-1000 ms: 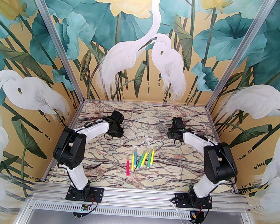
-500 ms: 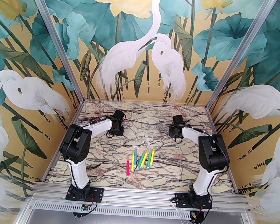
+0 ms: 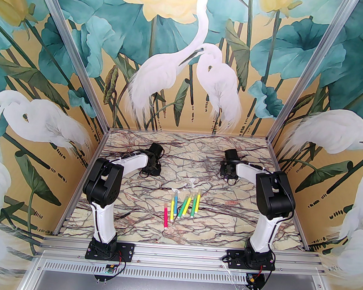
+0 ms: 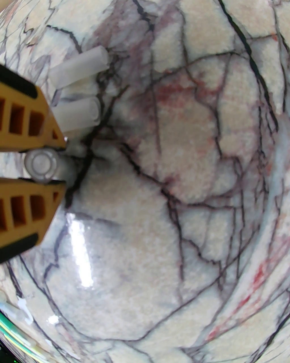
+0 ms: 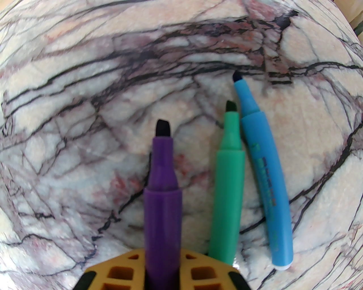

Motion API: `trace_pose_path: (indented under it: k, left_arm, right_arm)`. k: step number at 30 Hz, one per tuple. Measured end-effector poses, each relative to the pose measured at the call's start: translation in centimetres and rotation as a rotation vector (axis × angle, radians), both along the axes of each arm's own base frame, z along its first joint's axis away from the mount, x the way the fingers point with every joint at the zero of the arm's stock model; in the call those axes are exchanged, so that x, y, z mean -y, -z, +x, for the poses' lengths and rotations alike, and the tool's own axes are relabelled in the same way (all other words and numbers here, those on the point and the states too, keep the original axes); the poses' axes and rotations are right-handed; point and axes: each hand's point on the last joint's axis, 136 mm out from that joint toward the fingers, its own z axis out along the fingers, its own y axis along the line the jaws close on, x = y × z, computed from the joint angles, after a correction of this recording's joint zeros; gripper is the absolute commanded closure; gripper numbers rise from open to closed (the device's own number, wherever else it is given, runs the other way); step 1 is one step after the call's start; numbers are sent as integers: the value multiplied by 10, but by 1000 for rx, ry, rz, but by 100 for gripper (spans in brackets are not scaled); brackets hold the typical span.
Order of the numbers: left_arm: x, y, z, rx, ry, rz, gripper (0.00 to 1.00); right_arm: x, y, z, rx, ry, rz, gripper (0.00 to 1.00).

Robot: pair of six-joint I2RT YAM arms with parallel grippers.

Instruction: Open the pen caps

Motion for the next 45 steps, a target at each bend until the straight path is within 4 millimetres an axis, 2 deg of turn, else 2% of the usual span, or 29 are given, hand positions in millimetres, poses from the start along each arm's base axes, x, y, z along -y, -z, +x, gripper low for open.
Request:
trace_pose_path:
  k: [14, 21, 27, 30, 34, 37, 41, 45]
  left_arm:
    - [0, 1, 0, -3, 6, 3, 78]
    - [0, 2, 0, -4, 7, 4, 70]
    - [-1, 2, -5, -8, 7, 0, 67]
    - [0, -7, -6, 7, 9, -15, 63]
    - [6, -26, -8, 48, 17, -66, 52]
    - [13, -48, -12, 103, 34, -130, 44]
    - [21, -70, -19, 174, 62, -214, 38]
    - [28, -82, -28, 240, 92, -293, 30]
  right_arm:
    - [2, 2, 4, 0, 16, -6, 73]
    - [3, 1, 4, 3, 16, -6, 64]
    - [2, -22, 4, 47, 13, -15, 61]
    - [0, -36, 2, 72, -2, -29, 60]
    - [-17, -51, -11, 90, -60, -38, 58]
    - [-36, -58, -29, 91, -122, -48, 57]
    - [-60, -59, -56, 79, -206, -50, 56]
    - [-85, -53, -90, 39, -303, -37, 55]
